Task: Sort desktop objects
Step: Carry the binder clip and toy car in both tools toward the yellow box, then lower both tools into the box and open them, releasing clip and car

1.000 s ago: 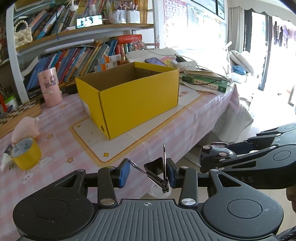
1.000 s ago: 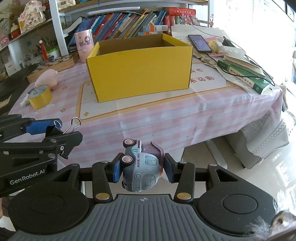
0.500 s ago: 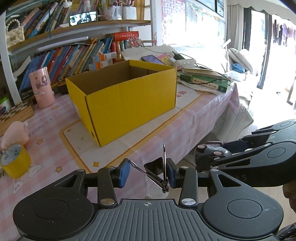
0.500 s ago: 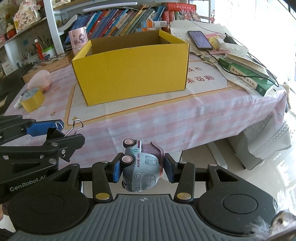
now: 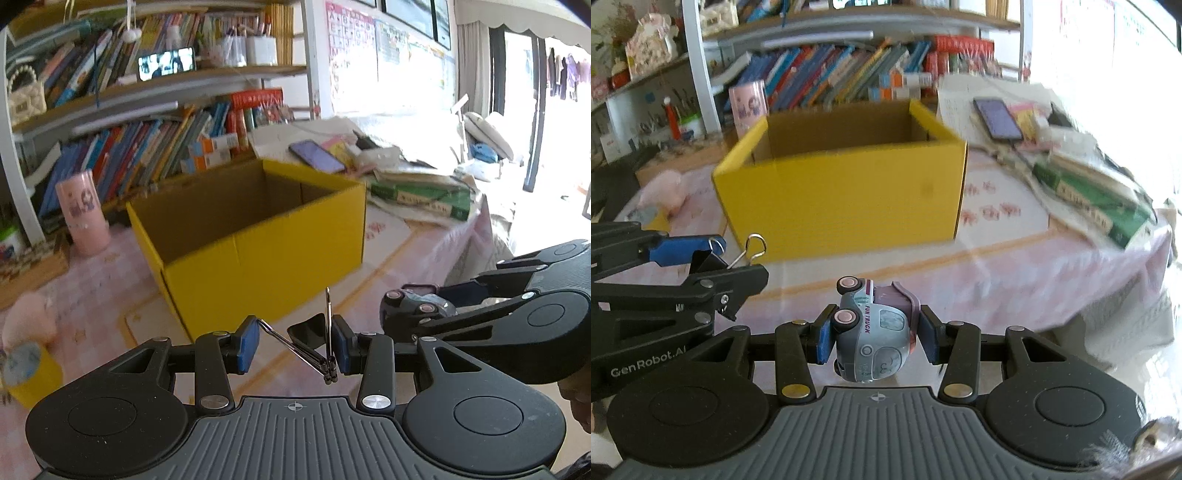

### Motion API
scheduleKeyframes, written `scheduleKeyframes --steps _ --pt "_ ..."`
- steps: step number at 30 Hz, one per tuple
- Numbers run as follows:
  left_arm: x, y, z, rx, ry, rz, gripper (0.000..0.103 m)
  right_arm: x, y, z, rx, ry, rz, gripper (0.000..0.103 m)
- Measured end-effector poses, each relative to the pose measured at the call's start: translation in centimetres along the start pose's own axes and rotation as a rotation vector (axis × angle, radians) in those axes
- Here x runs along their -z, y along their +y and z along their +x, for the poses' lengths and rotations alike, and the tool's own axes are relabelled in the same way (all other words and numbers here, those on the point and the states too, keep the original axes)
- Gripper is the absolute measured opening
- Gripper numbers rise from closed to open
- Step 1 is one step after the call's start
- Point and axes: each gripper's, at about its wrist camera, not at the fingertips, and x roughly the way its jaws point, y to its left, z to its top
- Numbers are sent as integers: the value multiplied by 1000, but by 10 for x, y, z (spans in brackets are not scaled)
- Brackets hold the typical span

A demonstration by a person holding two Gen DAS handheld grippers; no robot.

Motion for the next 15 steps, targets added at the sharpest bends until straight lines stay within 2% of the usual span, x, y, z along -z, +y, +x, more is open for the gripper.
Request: scheduleKeyframes --steps 7,15 --pt "-38 3 1 -43 -83 -28 40 -48 -17 -2 -37 -118 -27 43" --pt "-76 19 13 -109 -123 -94 40 -103 -35 13 -94 -207 -90 43"
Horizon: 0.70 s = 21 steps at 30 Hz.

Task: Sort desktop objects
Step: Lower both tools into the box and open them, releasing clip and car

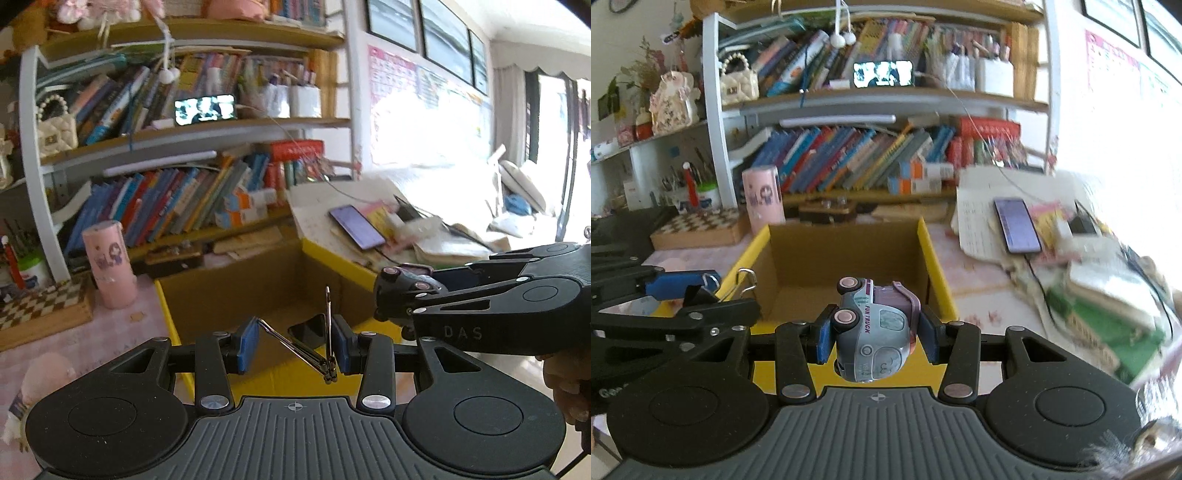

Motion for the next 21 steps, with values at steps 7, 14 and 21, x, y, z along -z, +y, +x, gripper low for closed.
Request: scheduleKeyframes --steps 7,14,21 --pt "-20 8 35 -54 36 5 40 -29 -18 43 -41 26 -89 43" --pt "-25 18 82 -102 116 20 40 -38 -22 99 -89 107 -199 43" --pt "-21 38 126 -147 232 -3 40 -51 -9 155 -128 178 -417 43"
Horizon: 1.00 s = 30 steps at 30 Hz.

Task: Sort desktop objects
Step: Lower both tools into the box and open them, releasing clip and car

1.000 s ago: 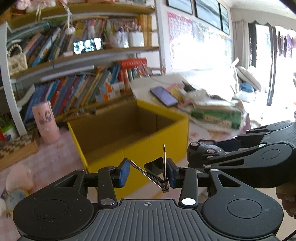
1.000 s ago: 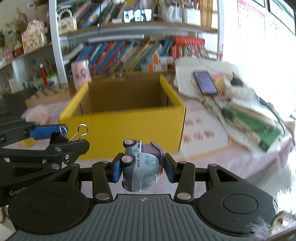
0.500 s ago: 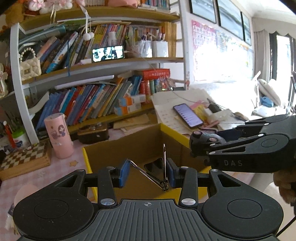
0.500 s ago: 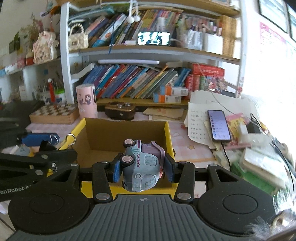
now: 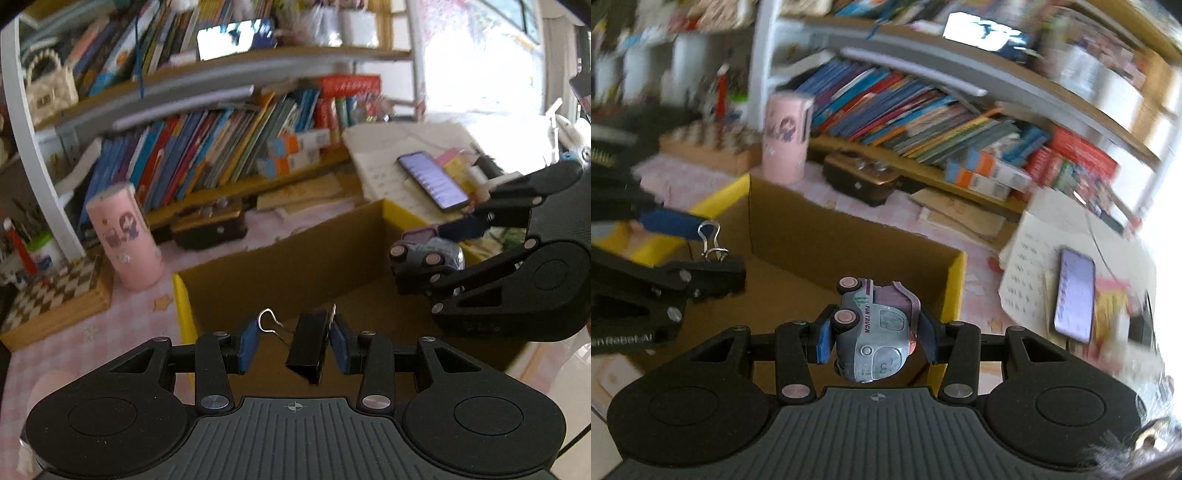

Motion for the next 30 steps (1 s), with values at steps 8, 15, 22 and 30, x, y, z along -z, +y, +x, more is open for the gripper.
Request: scheduleKeyframes --steps 8,15,22,30 --pt "4 -3 38 -3 150 36 40 -9 9 52 -58 131 -315 43" --pt "4 -10 46 -3 211 80 40 -7 20 78 -133 223 -439 43" --pt "4 -10 48 9 220 86 40 -6 21 88 -171 256 -434 43" --pt "4 -13 37 -12 158 89 63 -11 10 81 -181 217 -325 51"
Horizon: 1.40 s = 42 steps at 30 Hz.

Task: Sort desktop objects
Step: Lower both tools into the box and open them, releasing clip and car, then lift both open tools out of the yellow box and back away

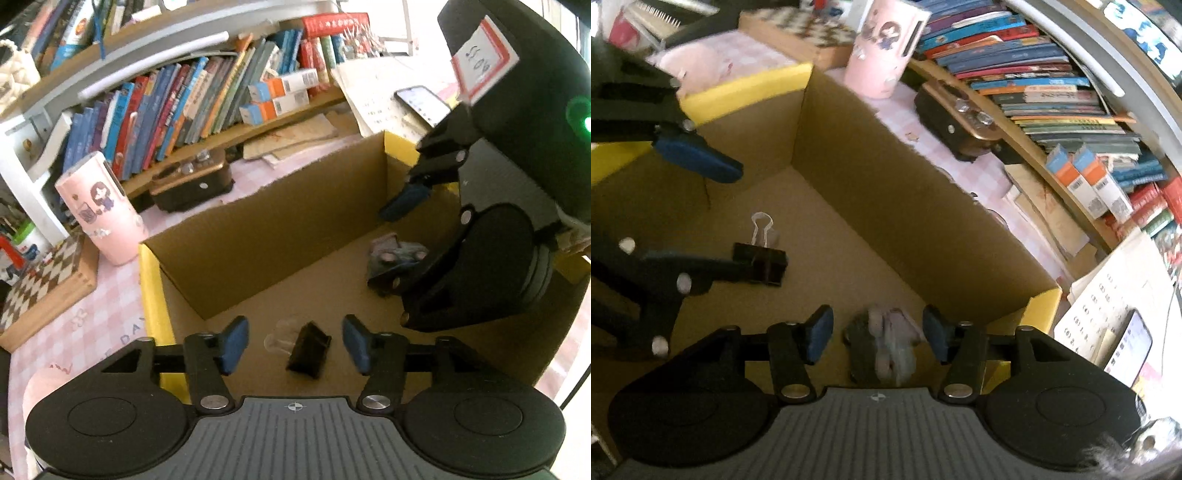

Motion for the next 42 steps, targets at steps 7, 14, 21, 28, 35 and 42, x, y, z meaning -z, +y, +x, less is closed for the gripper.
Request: scheduleKeyframes --steps 7,14,21,28,35,42 --pt "-2 5 -36 -35 -124 -50 78 10 -16 -43 18 -121 165 52" --pt "0 11 -73 -59 -220 -131 86 28 -22 -96 67 -294 394 50" --pt "16 20 -103 -87 -276 -178 90 54 -9 -136 125 -374 527 51" --pt "47 27 -126 -112 -282 -206 90 86 11 -160 204 -397 646 52" --pt "73 33 -137 -102 -266 -216 91 109 40 -169 255 -379 724 53" --pt "104 38 -141 -97 -240 -249 91 119 79 -165 273 -349 806 56"
